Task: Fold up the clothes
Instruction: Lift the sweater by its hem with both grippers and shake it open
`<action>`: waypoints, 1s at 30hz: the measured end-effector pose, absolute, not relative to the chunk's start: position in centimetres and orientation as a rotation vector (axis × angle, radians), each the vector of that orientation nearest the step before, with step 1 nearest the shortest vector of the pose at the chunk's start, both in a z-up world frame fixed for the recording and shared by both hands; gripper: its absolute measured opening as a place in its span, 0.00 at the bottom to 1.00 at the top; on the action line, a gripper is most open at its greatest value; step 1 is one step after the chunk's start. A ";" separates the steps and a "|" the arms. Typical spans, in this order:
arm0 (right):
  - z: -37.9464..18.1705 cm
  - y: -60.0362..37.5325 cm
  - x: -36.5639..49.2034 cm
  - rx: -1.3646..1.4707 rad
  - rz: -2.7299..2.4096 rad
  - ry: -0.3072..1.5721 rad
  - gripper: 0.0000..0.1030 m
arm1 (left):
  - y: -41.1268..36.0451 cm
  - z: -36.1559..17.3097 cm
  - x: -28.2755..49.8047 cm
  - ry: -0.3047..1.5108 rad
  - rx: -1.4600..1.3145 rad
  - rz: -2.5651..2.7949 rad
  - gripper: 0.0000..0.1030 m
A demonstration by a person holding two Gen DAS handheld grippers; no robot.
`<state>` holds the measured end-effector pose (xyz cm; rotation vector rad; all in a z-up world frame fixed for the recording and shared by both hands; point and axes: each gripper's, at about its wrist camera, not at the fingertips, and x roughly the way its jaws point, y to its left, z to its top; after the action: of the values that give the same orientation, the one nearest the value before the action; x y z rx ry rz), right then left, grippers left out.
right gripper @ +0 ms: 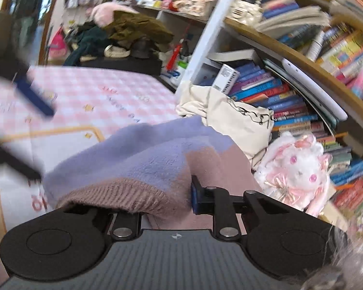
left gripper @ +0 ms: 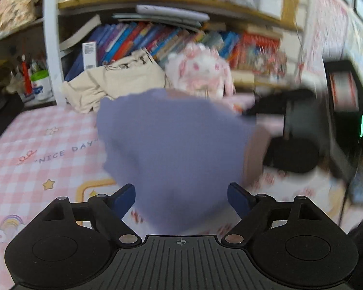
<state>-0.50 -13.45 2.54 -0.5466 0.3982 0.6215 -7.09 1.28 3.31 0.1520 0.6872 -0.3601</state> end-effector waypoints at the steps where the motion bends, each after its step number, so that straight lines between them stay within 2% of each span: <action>1: 2.9 -13.5 -0.4 -0.522 0.615 0.405 0.20 | 0.6 2.8 -7.3 0.688 0.202 -0.354 0.83; 3: 3.8 -13.7 -0.2 -0.479 0.603 0.416 0.20 | -0.5 2.1 -7.9 0.666 0.295 -0.352 0.83; 8: 5.8 -14.4 0.6 -0.379 0.571 0.425 0.20 | 0.0 2.2 -6.1 0.617 0.239 -0.279 0.82; 10: 5.8 -14.8 0.5 -0.366 0.550 0.433 0.20 | 0.2 2.3 -5.3 0.598 0.212 -0.248 0.55; 11: 5.7 -15.0 0.3 -0.364 0.540 0.438 0.21 | 0.4 2.3 -5.0 0.588 0.198 -0.233 0.27; 12: 5.6 -15.3 0.2 -0.363 0.531 0.442 0.23 | 0.5 2.4 -4.6 0.578 0.185 -0.218 0.10; 13: 5.4 -15.5 0.1 -0.363 0.520 0.447 0.27 | 0.7 2.4 -4.2 0.568 0.171 -0.202 0.06; 15: 4.6 -15.8 -0.5 -0.372 0.495 0.451 0.32 | 1.0 3.8 -3.6 0.526 0.141 -0.189 0.06; 17: 3.9 -16.0 -1.2 -0.360 0.483 0.464 0.44 | 1.3 7.3 -3.2 0.448 0.106 -0.202 0.05; 20: 3.1 -15.7 -2.2 -0.353 0.506 0.483 0.70 | 1.4 12.2 -2.7 0.337 0.072 -0.222 0.05; 25: 2.1 -13.9 -3.8 -0.422 0.516 0.474 0.83 | -0.4 16.8 -1.8 0.232 0.053 -0.266 0.05; 30: 1.2 -12.7 -4.5 -0.442 0.508 0.486 0.84 | -0.9 18.9 -1.2 0.223 0.014 -0.284 0.05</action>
<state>-4.51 -12.73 1.19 -0.4417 0.4855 0.5075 -1.18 -0.91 18.88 0.0143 0.2232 -0.2838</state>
